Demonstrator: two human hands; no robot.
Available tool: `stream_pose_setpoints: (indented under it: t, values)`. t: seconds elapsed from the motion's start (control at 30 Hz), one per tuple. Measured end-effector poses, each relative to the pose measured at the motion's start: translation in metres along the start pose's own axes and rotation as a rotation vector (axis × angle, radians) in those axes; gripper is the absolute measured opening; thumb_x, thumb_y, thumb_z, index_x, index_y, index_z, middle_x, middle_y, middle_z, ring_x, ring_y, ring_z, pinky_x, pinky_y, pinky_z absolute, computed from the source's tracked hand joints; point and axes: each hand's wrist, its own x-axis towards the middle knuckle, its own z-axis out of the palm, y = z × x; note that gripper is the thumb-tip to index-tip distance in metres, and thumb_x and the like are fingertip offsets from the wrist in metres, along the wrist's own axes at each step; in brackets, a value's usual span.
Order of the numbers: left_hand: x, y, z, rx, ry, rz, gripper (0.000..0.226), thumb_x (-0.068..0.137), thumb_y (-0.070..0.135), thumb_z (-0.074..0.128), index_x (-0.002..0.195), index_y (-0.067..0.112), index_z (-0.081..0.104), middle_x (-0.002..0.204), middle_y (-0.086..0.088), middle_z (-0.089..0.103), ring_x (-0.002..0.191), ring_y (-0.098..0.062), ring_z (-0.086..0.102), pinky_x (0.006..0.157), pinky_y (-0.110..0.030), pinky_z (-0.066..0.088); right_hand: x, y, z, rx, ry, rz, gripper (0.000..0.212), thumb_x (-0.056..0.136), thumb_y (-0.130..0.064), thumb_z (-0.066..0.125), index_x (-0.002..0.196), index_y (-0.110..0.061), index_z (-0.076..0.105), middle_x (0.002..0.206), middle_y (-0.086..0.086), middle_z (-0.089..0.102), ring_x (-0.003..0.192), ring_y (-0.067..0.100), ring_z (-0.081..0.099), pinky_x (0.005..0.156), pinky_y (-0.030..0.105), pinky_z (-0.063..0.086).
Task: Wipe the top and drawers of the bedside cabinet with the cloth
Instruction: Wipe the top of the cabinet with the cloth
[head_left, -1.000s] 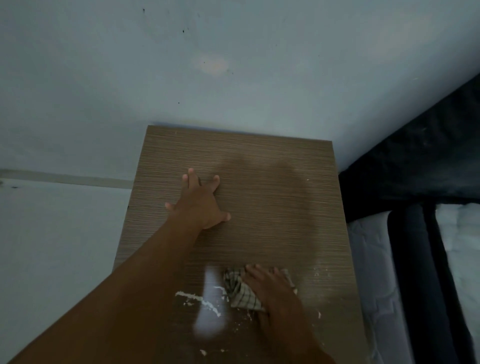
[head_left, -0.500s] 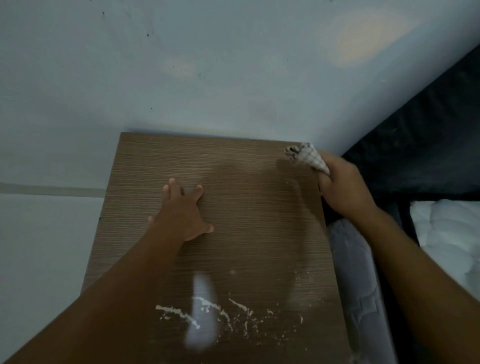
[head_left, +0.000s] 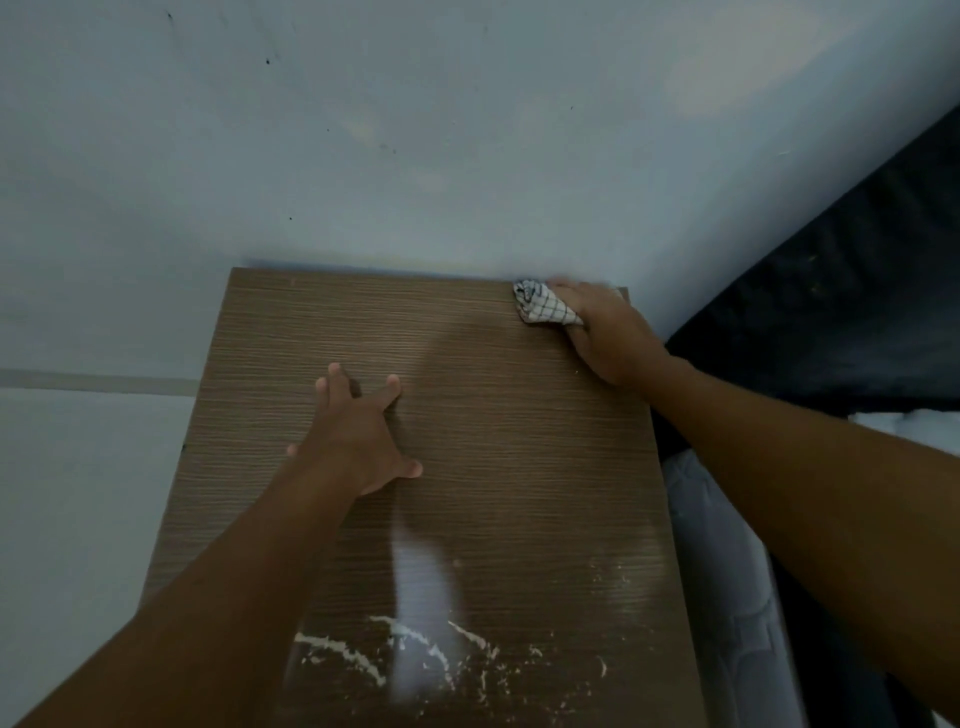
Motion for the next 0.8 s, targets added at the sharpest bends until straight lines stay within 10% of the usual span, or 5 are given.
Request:
stream_pose_setpoints:
  t: [0.8]
  values:
    - [-0.016, 0.003, 0.0, 0.046, -0.016, 0.036, 0.103, 0.075, 0.044, 0.077, 0.154, 0.035, 0.011, 0.161, -0.011, -0.02, 0.148, -0.031, -0.016, 0.115, -0.061, 0.018, -0.217, -0.114, 0.07, 0.143, 0.053, 0.202, 0.048, 0.095, -0.022, 0.038, 0.143, -0.027, 0.038, 0.147, -0.006, 0.041, 0.141, 0.004, 0.024, 0.118, 0.022, 0.01]
